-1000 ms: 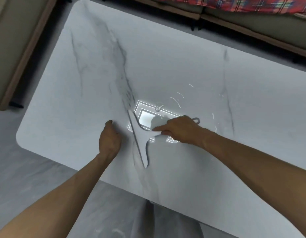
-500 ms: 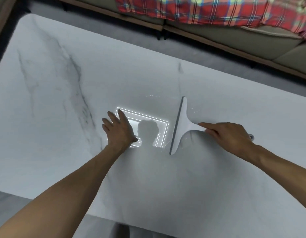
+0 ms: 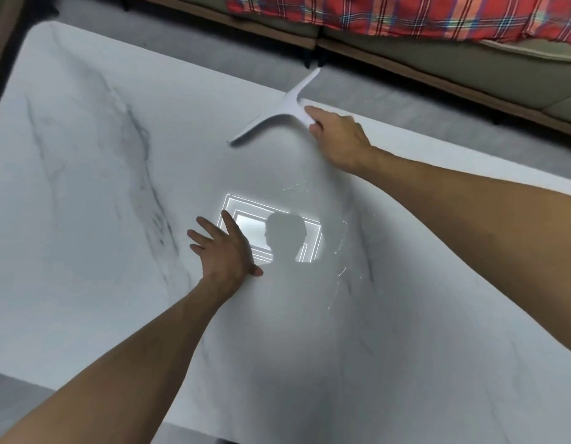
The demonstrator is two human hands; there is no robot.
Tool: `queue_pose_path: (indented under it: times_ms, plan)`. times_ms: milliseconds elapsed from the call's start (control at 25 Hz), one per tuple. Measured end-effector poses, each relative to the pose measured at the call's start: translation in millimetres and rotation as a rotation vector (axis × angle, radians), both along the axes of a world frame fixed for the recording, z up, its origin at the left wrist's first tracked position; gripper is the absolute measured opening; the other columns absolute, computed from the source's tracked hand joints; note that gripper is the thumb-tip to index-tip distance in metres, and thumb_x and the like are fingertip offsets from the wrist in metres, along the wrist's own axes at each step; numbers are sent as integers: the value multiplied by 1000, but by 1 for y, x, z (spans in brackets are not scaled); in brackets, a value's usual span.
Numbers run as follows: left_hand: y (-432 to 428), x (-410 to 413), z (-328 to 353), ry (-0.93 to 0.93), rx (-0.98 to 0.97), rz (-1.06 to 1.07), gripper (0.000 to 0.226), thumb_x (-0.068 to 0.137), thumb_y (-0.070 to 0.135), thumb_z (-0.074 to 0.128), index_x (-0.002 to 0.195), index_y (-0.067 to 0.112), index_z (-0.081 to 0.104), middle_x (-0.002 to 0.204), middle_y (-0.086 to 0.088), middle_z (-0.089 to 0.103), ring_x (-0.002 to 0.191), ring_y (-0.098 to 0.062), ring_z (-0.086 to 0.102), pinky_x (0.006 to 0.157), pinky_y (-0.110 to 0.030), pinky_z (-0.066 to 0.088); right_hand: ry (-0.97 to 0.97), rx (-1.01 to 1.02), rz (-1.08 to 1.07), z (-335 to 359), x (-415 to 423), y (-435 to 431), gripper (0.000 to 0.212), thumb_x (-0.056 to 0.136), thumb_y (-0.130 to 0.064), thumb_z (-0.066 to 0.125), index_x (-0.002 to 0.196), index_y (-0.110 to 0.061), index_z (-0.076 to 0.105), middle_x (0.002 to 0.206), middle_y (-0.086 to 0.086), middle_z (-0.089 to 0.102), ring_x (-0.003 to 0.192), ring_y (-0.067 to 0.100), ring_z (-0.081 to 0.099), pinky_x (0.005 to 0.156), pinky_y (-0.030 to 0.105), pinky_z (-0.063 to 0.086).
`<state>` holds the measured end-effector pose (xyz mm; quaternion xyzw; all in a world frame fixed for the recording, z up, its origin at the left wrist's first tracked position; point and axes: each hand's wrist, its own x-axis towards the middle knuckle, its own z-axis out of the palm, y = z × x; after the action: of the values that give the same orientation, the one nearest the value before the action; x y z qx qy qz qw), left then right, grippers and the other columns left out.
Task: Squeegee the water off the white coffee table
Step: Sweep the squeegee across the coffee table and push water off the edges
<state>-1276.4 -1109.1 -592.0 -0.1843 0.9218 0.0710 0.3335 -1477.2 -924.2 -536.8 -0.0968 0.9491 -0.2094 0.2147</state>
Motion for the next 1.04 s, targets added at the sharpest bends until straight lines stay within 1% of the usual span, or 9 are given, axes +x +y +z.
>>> queue_pose_path:
  times_ms: [120, 240, 320, 440, 520, 640, 760, 880, 1040]
  plan:
    - [0, -1, 2, -9, -6, -23, 142, 55, 55, 86, 151, 4, -6, 149, -46, -3, 133, -69, 8, 111, -64, 25, 7, 54, 82, -5, 25, 22, 46, 100, -24, 33, 146, -30, 34, 139, 7, 54, 118, 42, 50, 95, 44, 41]
    - [0, -2, 2, -17, -9, -29, 142, 56, 55, 86, 151, 4, -7, 149, -45, -4, 134, -68, 7, 111, -64, 25, -9, 102, 75, -2, 70, 75, 45, 100, -29, 33, 145, -38, 33, 116, 14, 67, 99, 43, 59, 78, 41, 44]
    - [0, -2, 1, -15, -8, -25, 143, 56, 55, 86, 151, 4, -8, 149, -45, -4, 134, -68, 6, 112, -64, 24, -33, 150, 65, 7, 106, 115, 45, 100, -32, 32, 144, -42, 31, 106, 12, 69, 91, 42, 62, 70, 38, 43]
    - [2, -1, 2, -9, -12, -18, 144, 55, 55, 86, 151, 5, -7, 149, -45, -4, 134, -68, 6, 112, -64, 24, -93, 241, 58, 34, 151, 163, 45, 101, -34, 30, 144, -45, 30, 115, 7, 69, 94, 38, 63, 74, 39, 50]
    - [2, -1, 1, -7, -18, -12, 144, 54, 56, 86, 151, 5, -7, 149, -45, -3, 134, -68, 7, 111, -64, 24, -59, 250, 45, 47, 151, 176, 43, 100, -36, 33, 143, -43, 36, 124, 5, 66, 100, 38, 64, 80, 39, 50]
    - [2, -1, 0, -1, -6, -2, 145, 54, 55, 87, 151, 5, -8, 149, -45, -4, 134, -68, 6, 111, -64, 24, 51, 167, -88, 48, 101, 154, 41, 100, -32, 38, 141, -34, 43, 119, 12, 67, 102, 42, 61, 88, 43, 47]
    - [1, 1, -1, -4, -12, -11, 145, 54, 56, 86, 151, 5, -9, 150, -44, -4, 134, -68, 6, 111, -64, 24, 5, 110, -231, 35, 51, 117, 43, 101, -26, 34, 144, -28, 39, 123, 14, 63, 111, 43, 52, 94, 44, 42]
    - [0, 2, -4, 2, -24, -28, 144, 55, 56, 85, 151, 5, -10, 150, -44, -4, 134, -68, 6, 111, -64, 24, -17, 123, -274, 19, 57, 106, 42, 101, -24, 32, 143, -24, 37, 128, 16, 59, 113, 45, 49, 90, 44, 41]
    - [2, 4, -7, 9, -26, -13, 146, 53, 55, 87, 151, 6, -9, 150, -43, -5, 134, -68, 5, 111, -64, 23, -52, 177, -237, 15, 130, 135, 42, 102, -28, 31, 144, -29, 32, 110, 24, 64, 98, 47, 56, 85, 45, 43]
